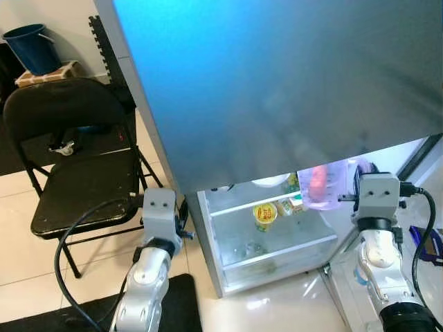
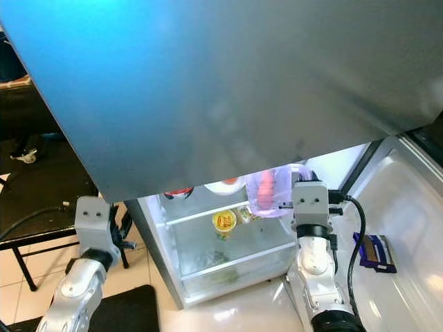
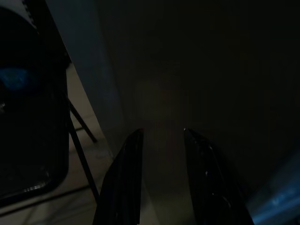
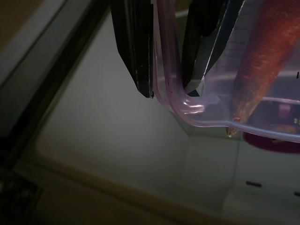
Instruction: Restocking fridge
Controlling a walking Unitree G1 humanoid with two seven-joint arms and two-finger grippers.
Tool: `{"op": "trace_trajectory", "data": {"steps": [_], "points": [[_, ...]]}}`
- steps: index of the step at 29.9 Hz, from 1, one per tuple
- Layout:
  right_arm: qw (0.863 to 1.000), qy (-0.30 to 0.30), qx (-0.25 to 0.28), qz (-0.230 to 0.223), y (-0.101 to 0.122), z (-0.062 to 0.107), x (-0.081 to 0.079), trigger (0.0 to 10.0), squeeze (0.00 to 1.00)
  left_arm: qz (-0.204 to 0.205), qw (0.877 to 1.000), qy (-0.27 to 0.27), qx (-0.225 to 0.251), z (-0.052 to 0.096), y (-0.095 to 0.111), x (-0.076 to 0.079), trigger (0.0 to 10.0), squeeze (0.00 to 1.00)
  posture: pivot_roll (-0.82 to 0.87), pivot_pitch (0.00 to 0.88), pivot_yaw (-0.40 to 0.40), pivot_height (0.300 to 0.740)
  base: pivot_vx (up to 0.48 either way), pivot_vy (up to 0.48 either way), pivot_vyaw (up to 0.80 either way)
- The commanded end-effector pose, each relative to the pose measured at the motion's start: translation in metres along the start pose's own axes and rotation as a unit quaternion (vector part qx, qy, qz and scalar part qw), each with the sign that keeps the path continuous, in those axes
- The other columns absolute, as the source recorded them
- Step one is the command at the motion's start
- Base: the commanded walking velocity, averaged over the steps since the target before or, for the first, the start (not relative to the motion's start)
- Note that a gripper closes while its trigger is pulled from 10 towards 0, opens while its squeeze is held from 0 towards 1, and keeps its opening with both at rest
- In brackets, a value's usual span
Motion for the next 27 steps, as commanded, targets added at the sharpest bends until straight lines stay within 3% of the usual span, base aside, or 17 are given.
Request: {"op": "trace_trajectory", "data": {"steps": [1, 13, 27], "points": [[1.0, -0.003, 0.014, -0.008, 0.008, -0.003, -0.006, 10.0, 0.0, 0.014, 1.0, -0.025, 0.011, -0.001, 0.007, 0.008, 10.0, 0.0, -0.07, 0.14, 0.064, 0.74, 0.0, 0.0, 0.0], [1.0, 0.007, 0.002, -0.01, 0.005, 0.003, -0.009, 10.0, 0.0, 0.001, 0.999, -0.036, -0.017, 0.012, -0.01, 0.009, 10.0, 0.0, -0.07, 0.144, 0.062, 0.74, 0.0, 0.0, 0.0], [1.0, -0.004, -0.005, -0.01, 0.005, -0.001, -0.005, 10.0, 0.0, -0.003, 0.999, -0.034, -0.021, 0.014, -0.011, 0.008, 10.0, 0.0, -0.06, 0.144, 0.06, 0.74, 0.0, 0.0, 0.0]]}}
Point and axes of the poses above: a point about 5 cm out from each wrist's last joint towards the gripper, its own z axis pointing back from the gripper into the wrist, its own y axis along the axis of the wrist's last joint, x = y × z, the point moved 3 cm from there along -z, pointing out of the wrist towards the gripper, and after that the axes turned 13 degrees about -z, right-handed, at the moved point
